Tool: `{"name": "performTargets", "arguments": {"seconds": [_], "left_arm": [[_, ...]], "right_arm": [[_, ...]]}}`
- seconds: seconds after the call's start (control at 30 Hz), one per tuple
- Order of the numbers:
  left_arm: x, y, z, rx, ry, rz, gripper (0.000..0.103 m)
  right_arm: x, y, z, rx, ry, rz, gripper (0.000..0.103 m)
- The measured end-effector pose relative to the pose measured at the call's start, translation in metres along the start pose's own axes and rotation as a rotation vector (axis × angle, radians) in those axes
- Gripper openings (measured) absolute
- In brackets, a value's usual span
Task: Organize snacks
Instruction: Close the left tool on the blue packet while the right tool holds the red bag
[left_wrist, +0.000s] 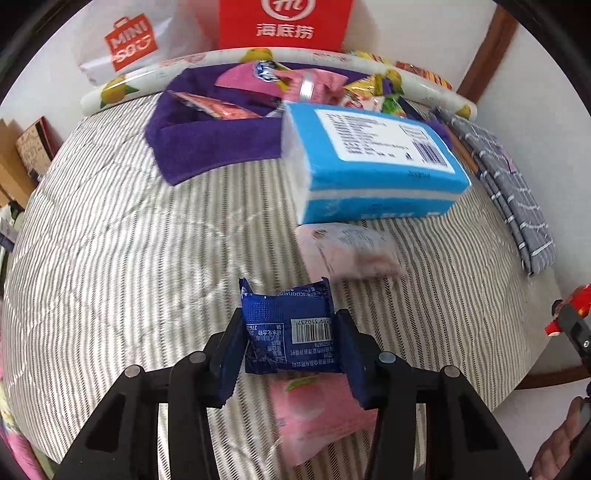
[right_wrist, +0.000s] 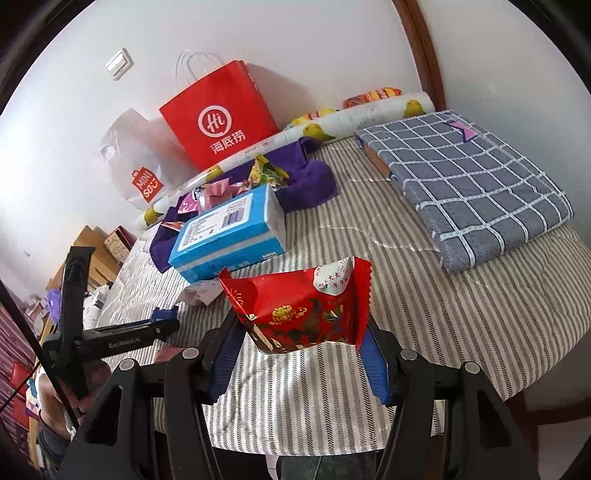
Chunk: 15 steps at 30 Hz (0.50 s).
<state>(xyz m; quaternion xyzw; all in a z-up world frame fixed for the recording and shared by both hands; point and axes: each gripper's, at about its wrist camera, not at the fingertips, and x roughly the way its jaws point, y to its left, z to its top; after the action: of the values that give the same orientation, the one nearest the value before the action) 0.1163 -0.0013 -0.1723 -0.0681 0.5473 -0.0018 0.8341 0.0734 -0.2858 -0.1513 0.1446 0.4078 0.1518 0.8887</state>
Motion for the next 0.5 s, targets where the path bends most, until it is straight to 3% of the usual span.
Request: {"name": "performTargets", "arguments": {"seconds": [0.27,0.5], "left_arm": [[-0.014,0.035,0.000,-0.067,-0.007,-0.045,0.045],[-0.035,0.033,0.022,-0.054,-0.061,-0.119,0.045]], "right_arm": [[0.002,0.028,0.007,-0.068,0.003,0.011,0.059],[0.008,0.061,0.025,-0.142,0.000,0.013,0.059]]}}
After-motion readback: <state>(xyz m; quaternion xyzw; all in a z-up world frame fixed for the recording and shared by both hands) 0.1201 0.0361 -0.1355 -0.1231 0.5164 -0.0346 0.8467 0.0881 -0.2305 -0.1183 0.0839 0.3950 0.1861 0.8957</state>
